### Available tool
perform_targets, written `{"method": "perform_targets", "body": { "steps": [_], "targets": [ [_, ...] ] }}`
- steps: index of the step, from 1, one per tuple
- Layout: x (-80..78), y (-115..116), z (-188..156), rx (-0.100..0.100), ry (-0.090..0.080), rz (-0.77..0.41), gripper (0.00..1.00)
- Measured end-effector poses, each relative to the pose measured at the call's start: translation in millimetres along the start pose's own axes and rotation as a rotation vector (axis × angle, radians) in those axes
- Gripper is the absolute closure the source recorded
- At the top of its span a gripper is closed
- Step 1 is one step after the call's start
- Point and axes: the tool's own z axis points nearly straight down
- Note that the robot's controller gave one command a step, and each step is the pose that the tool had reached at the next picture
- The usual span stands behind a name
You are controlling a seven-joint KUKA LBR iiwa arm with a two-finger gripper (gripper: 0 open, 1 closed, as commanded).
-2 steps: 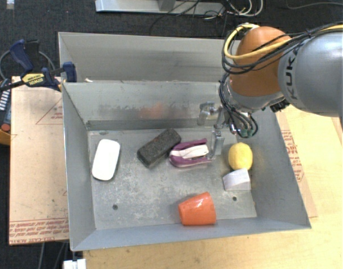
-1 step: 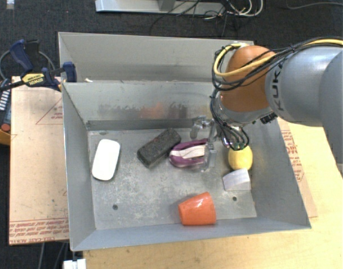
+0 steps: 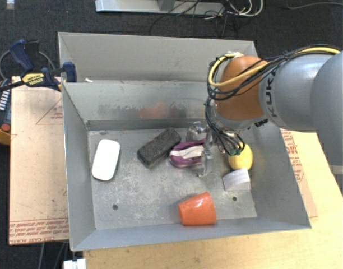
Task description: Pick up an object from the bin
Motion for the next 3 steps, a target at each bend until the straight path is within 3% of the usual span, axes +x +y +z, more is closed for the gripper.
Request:
{"method": "perform_targets", "body": {
  "steps": [1, 3],
  "targets": [
    [-3.0, -3.5, -1.4, -0.003, 0.010, 0.051, 1.00],
    [-2.3, -3.7, -3.2, -0.004, 0.013, 0.055, 1.00]
  ]
}}
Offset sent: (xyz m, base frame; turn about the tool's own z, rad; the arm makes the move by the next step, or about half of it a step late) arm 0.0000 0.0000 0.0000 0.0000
